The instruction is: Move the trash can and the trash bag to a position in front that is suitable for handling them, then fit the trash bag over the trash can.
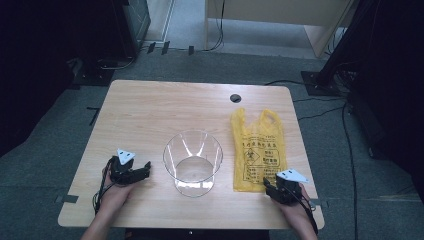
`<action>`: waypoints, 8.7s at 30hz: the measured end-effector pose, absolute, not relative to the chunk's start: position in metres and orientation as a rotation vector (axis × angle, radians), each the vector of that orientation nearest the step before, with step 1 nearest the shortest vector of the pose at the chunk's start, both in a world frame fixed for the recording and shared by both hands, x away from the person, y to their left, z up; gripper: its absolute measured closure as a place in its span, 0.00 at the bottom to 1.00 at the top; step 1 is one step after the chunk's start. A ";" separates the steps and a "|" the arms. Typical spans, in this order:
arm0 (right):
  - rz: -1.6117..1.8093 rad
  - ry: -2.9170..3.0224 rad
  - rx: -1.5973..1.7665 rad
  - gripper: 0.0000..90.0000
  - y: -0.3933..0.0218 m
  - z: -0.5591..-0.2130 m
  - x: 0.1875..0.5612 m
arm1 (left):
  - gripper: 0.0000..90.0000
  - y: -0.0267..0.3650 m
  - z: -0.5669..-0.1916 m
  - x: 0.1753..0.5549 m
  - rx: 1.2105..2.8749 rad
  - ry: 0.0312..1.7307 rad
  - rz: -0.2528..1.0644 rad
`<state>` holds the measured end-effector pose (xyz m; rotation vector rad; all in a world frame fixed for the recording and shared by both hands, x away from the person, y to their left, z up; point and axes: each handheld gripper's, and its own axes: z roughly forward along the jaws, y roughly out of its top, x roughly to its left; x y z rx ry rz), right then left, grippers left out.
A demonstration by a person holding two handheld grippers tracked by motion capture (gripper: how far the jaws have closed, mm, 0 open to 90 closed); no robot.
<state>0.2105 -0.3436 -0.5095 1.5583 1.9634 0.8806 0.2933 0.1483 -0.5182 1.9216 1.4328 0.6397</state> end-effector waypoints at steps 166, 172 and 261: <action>1.756 1.420 0.907 0.99 -0.178 -0.320 0.255 | 0.23 0.128 -0.421 0.264 1.309 1.065 0.753; 1.775 1.439 0.918 0.99 -0.170 -0.325 0.259 | 0.24 0.120 -0.410 0.267 1.304 1.019 0.745; 1.610 1.881 0.700 0.94 -0.202 -0.396 0.240 | 0.71 0.095 -0.394 0.289 1.384 0.939 0.502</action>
